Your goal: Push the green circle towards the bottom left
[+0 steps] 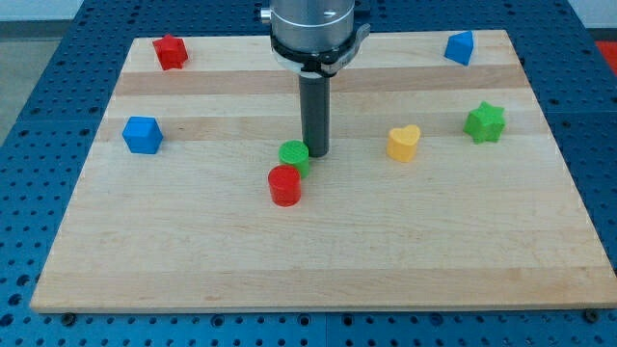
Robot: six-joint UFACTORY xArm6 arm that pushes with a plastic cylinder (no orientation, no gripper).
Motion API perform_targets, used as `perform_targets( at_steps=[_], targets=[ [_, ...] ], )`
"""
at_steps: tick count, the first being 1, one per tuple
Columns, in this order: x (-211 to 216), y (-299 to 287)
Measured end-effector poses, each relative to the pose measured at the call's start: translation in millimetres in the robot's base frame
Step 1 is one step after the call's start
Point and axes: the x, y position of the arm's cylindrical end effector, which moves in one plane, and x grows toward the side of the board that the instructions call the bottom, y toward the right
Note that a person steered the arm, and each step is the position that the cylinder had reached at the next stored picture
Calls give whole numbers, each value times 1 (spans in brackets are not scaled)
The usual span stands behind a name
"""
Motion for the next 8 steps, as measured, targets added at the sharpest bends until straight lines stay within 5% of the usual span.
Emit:
perform_targets(
  at_steps=[3,8],
  targets=[
    [39,-31],
    [14,-119]
  ],
)
